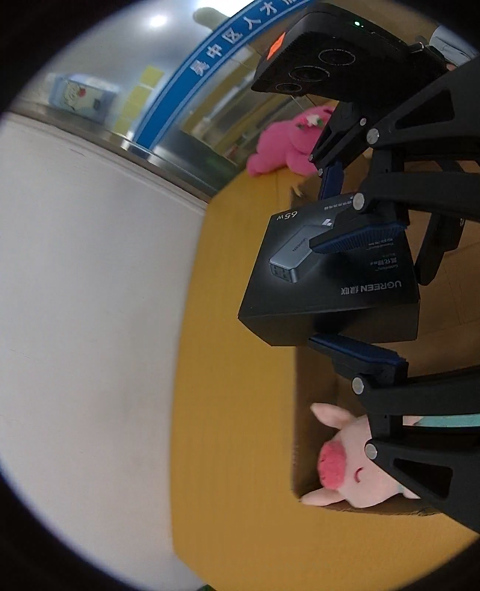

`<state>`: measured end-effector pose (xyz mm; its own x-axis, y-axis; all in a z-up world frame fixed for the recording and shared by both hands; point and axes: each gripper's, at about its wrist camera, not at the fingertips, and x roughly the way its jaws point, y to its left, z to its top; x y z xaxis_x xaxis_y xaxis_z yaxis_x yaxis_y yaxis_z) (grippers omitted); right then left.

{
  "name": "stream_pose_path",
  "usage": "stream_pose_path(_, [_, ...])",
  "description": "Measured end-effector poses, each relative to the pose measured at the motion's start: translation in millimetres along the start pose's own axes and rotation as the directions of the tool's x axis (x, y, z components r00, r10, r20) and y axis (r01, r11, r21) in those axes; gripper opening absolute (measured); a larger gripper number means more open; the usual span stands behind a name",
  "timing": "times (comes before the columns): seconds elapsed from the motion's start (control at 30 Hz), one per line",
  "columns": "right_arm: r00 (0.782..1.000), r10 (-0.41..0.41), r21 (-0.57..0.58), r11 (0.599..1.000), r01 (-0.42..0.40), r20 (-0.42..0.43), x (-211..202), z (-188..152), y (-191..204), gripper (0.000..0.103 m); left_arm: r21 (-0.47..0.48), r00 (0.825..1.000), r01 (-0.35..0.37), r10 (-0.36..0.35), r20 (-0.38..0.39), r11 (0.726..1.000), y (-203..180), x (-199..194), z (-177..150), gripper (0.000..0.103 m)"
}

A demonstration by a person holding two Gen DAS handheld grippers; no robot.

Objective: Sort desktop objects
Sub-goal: 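Lift the black charger box with the left tool and carry it over the box, then lower the charger box into the box beside the pig and open the left tool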

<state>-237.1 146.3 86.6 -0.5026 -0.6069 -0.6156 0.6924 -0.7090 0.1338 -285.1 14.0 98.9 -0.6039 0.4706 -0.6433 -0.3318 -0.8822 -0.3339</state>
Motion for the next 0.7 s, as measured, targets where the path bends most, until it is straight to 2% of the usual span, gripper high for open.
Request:
stream_pose_path(0.07, [0.996, 0.021, 0.026, 0.999, -0.019, -0.081, 27.7, -15.8, -6.2, 0.103, -0.022, 0.995, -0.051, 0.049, -0.083, 0.998, 6.0, 24.0, -11.6, 0.044])
stream_pose_path(0.2, [0.977, 0.038, 0.067, 0.997, -0.025, -0.21, 68.6, -31.5, -12.5, 0.103, -0.063, 0.967, -0.132, 0.115, -0.227, 0.989, 19.3, 59.6, -24.8, 0.044])
stream_pose_path(0.3, [0.968, 0.014, 0.084, 0.996, 0.008, -0.249, 80.4, -30.7, -18.5, 0.102, 0.018, 0.939, -0.19, 0.187, -0.29, 0.982, 14.3, 77.8, -33.0, 0.039])
stream_pose_path(0.33, [0.968, -0.011, 0.09, 0.995, 0.035, -0.249, 81.1, -29.8, -24.0, 0.102, 0.039, 0.935, -0.185, 0.188, -0.302, 0.982, 10.1, 81.8, -35.9, 0.036])
stream_pose_path(0.43, [0.96, -0.068, 0.108, 0.989, 0.101, -0.271, 80.2, -32.0, -29.4, 0.102, 0.028, 0.931, -0.201, 0.199, -0.307, 0.979, 16.2, 85.3, -37.8, 0.034])
stream_pose_path(0.53, [0.959, -0.054, 0.123, 0.988, 0.092, -0.278, 65.2, -32.2, -24.5, 0.102, 0.057, 0.932, -0.225, 0.232, -0.277, 0.973, 14.8, 68.1, -38.9, 0.034])
stream_pose_path(0.6, [0.96, -0.075, 0.095, 0.99, 0.104, -0.271, 48.9, -33.2, -19.3, 0.102, 0.071, 0.945, -0.235, 0.245, -0.219, 0.97, 12.7, 42.4, -36.4, 0.035])
stream_pose_path(0.7, [0.962, -0.121, 0.07, 0.987, 0.142, -0.244, 4.2, -47.0, -9.2, 0.102, 0.065, 0.963, -0.244, 0.25, -0.102, 0.968, 9.5, -9.9, -33.0, 0.043])
